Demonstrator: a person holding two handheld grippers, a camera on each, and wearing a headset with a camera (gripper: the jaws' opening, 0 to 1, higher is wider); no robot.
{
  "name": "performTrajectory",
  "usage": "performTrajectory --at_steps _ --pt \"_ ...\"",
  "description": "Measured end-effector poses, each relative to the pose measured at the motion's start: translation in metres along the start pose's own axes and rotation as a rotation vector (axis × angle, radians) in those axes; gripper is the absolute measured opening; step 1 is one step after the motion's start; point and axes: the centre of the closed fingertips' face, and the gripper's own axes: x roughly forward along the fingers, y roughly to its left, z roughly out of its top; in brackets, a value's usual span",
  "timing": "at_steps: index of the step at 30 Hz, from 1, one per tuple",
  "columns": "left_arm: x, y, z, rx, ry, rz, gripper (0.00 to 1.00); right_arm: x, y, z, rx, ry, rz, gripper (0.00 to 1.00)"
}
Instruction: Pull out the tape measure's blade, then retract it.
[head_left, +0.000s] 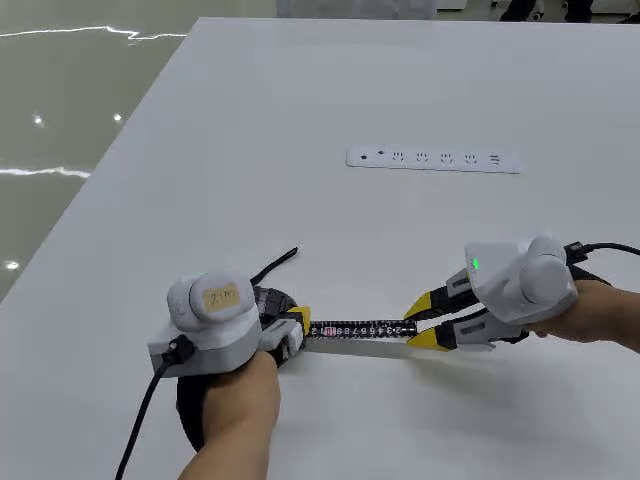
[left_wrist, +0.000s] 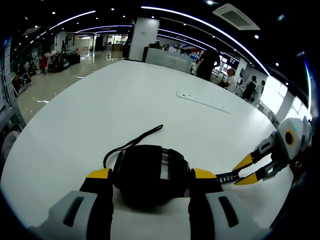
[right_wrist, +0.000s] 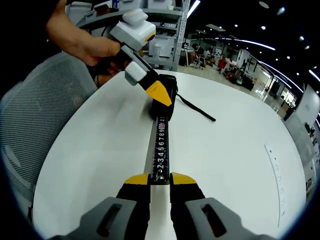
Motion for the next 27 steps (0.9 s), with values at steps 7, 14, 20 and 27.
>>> performTrajectory --at_steps 7,14,20,27 --pt "-0.0001 0.0009 0.0006 -0.001 0.000 0.001 0.56 0.0005 0.0014 0.0031 -0.003 0.000 -0.002 0.13" --pt "-0.0010 0.0000 0.0001 -0.003 -0.001 0.000 0.56 0.0012 0.0017 0.0061 -0.006 -0.001 0.000 0.13" --pt "-0.0018 0.0003 -0.0001 -0.004 -0.002 0.000 0.56 0.0026 0.0021 0.0063 -0.007 0.000 0.002 0.13" --pt "-0.0003 0.0010 -0.0008 -0.008 0.000 -0.002 0.56 0.0040 0.0017 0.0078 -0.010 -0.001 0.002 0.13"
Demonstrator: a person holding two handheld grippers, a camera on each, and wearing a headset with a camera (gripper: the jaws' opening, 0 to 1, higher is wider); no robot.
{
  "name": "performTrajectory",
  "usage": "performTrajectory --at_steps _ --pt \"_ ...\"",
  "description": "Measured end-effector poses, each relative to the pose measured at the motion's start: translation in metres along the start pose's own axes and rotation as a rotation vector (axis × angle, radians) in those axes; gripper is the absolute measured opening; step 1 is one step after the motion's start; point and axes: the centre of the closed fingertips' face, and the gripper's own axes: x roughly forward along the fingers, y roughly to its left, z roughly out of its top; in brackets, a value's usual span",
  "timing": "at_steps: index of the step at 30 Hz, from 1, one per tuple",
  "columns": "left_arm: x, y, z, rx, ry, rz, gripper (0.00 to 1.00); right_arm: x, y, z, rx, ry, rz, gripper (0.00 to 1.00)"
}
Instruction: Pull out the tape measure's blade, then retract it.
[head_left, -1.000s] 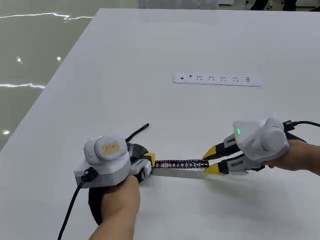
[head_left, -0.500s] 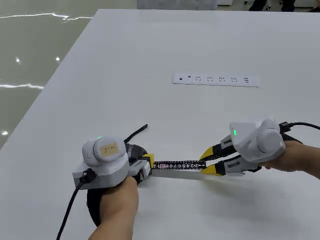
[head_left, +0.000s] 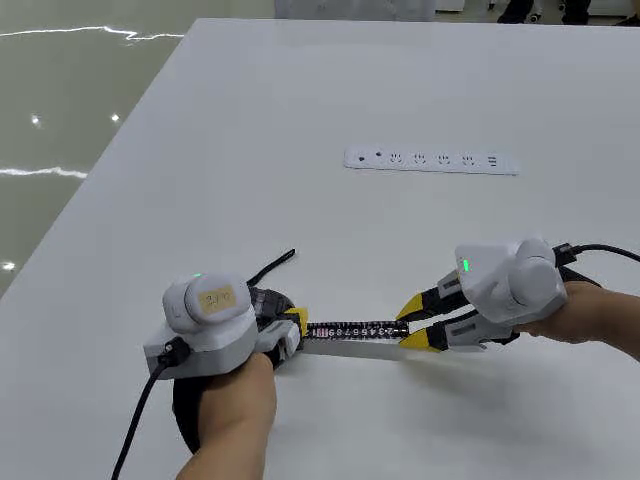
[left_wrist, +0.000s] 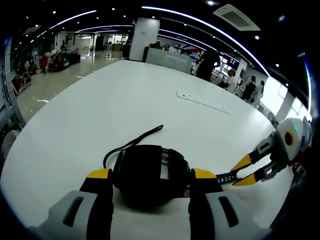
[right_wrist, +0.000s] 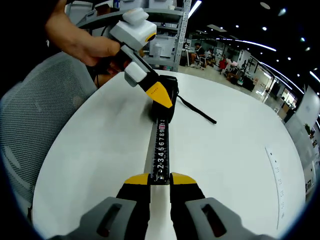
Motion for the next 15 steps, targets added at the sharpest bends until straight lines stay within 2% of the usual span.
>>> performTrajectory --at_steps 15 --pt "-0.0007 -0.0007 -0.0003 0.000 0.003 -0.002 0.56 0.0025 0.0019 0.0043 0.001 -0.006 0.006 0.13"
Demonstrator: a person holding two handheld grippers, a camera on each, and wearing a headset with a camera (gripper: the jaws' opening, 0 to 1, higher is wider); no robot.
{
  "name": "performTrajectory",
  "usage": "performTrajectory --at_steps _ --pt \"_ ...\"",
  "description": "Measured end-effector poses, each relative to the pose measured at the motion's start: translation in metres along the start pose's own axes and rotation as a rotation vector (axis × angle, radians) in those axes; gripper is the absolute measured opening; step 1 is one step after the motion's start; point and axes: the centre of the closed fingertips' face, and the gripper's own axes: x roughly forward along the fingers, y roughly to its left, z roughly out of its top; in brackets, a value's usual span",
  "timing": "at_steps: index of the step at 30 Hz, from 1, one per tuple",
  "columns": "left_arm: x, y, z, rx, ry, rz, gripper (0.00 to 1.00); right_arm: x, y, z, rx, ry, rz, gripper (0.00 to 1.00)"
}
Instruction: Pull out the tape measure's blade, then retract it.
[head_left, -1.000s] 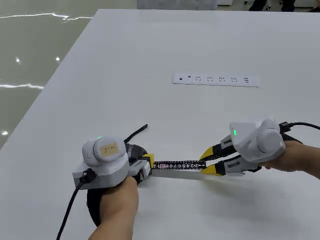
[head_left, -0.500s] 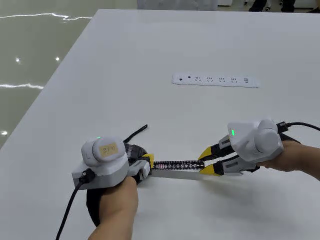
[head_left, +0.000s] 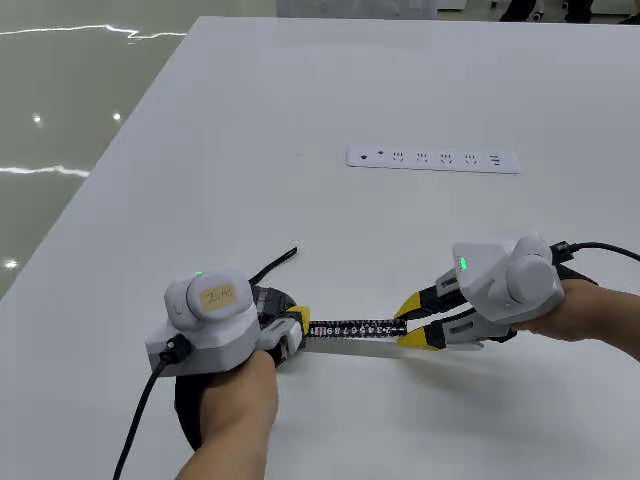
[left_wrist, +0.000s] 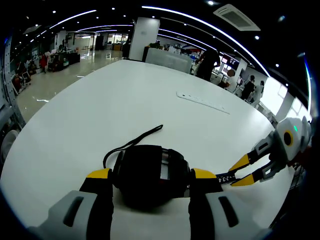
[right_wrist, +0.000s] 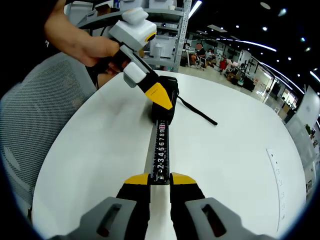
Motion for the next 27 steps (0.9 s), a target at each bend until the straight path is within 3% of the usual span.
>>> performTrajectory --at_steps 27 --pt "-0.0009 -0.0016 0.0005 -0.004 -0.002 0.002 0.56 0.0059 -0.0022 0.0032 -0.010 -0.002 0.006 0.13"
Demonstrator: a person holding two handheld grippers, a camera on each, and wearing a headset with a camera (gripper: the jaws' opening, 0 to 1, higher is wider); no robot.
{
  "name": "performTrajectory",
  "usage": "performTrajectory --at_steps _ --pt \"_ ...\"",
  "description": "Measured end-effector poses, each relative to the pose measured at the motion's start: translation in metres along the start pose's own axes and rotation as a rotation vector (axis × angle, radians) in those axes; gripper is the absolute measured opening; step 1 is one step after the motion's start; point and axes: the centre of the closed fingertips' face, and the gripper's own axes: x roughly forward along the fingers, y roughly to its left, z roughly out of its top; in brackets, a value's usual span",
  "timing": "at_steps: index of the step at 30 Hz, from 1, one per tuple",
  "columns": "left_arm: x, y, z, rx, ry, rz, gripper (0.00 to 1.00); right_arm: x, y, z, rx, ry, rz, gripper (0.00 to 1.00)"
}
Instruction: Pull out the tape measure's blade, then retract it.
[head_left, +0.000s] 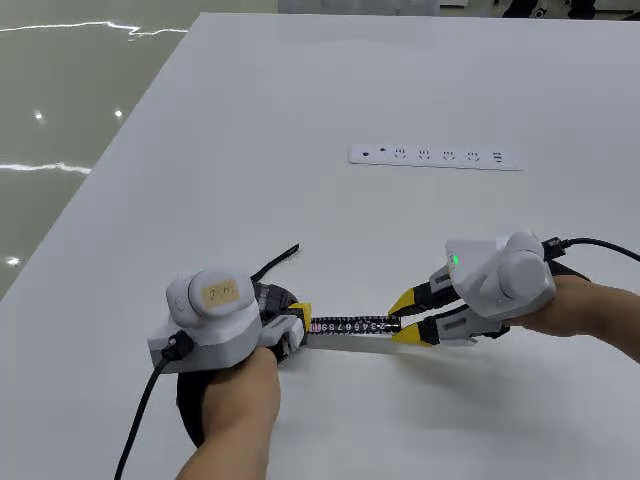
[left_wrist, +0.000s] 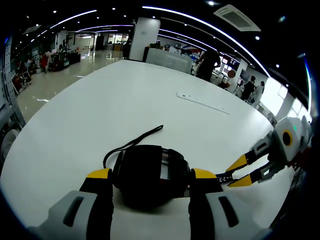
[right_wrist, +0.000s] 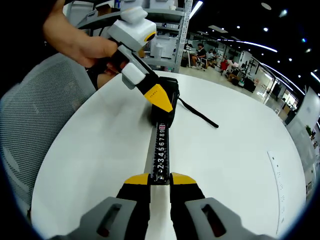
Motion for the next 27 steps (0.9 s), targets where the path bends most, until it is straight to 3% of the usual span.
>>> performTrajectory --at_steps 27 --pt "0.0004 0.0009 -0.0001 0.002 0.001 -0.001 0.56 0.0082 0.0005 0.0060 0.005 -0.005 0.001 0.13"
